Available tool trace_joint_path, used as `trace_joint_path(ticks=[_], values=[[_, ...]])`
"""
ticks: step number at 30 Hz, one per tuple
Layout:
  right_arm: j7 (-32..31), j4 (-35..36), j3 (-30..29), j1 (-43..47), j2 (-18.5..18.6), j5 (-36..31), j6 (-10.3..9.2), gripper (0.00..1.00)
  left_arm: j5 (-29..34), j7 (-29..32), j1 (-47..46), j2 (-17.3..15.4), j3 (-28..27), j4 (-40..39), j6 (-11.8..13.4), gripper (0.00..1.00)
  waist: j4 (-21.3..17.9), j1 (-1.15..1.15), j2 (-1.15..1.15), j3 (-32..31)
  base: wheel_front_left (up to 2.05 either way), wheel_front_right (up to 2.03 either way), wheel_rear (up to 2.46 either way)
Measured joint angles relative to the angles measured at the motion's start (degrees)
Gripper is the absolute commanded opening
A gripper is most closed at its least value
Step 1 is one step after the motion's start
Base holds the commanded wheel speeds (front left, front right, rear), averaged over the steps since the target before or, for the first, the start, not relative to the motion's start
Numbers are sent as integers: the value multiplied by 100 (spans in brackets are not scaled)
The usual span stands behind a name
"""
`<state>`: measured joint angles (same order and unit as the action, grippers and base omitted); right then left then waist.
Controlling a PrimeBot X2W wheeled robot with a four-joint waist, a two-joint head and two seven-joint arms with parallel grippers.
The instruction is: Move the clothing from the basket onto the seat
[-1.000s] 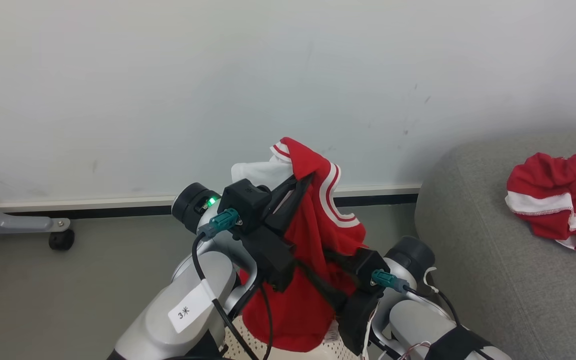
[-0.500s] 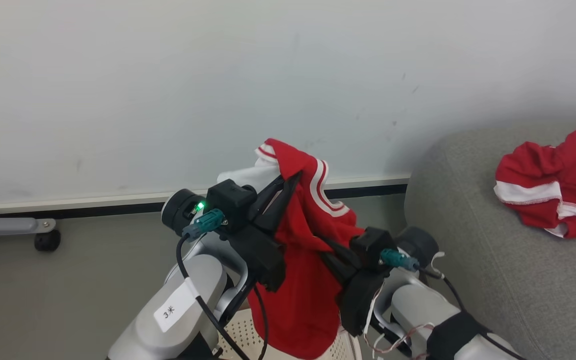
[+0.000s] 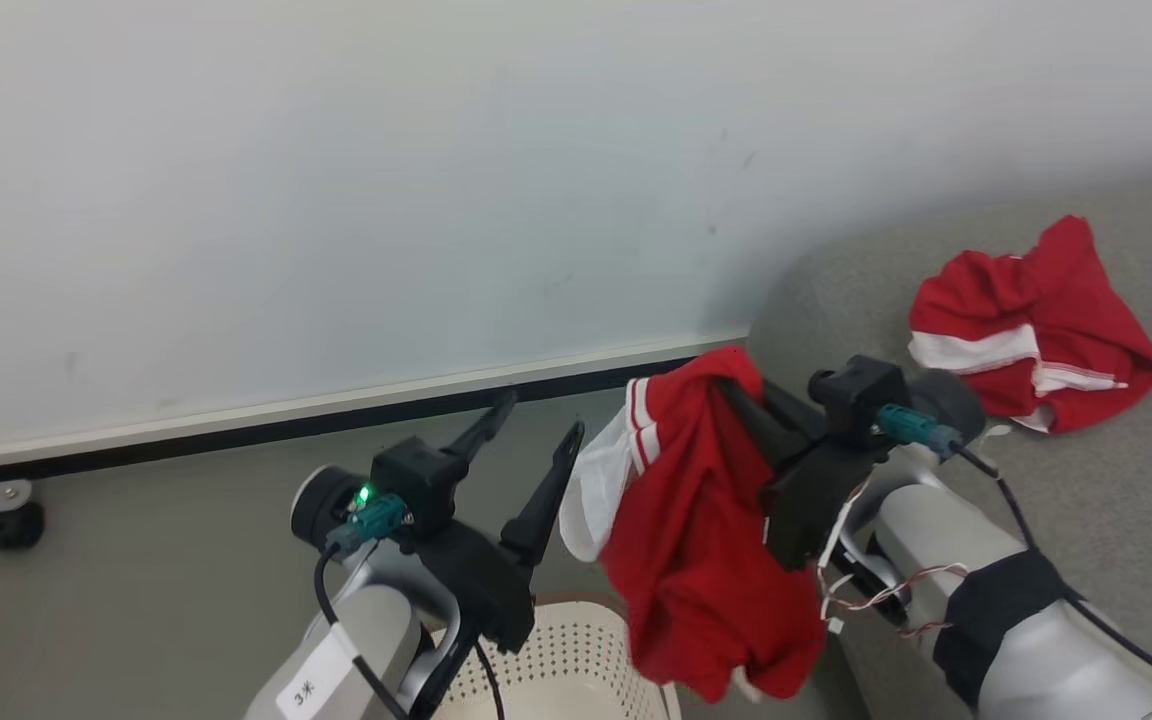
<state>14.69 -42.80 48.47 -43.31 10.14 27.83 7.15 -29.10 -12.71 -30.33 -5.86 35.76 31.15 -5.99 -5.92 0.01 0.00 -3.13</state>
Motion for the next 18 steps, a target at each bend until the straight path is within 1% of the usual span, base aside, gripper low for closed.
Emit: trace_joint_path(ticks=[7, 8, 10, 18], values=[[0, 189, -192, -69, 391, -16, -1, 0, 3, -58, 432, -87, 132, -125, -4, 100, -387, 0, 0, 9, 0, 0, 0], [0, 233, -224, -69, 509, -63, -2, 0, 3, -59, 563, -81, 177, -196, -5, 100, -516, 0, 0, 11, 0, 0, 0], [0, 320, -267, -68, 631, -102, -10, 0, 8, -60, 658, -74, 208, -250, -5, 100, -651, 0, 0, 13, 0, 0, 0], [0, 621, -390, -68, 999, -256, -62, 0, 11, -104, 860, 0, 249, -515, 1, 100, -1247, 0, 0, 39, 0, 0, 0]])
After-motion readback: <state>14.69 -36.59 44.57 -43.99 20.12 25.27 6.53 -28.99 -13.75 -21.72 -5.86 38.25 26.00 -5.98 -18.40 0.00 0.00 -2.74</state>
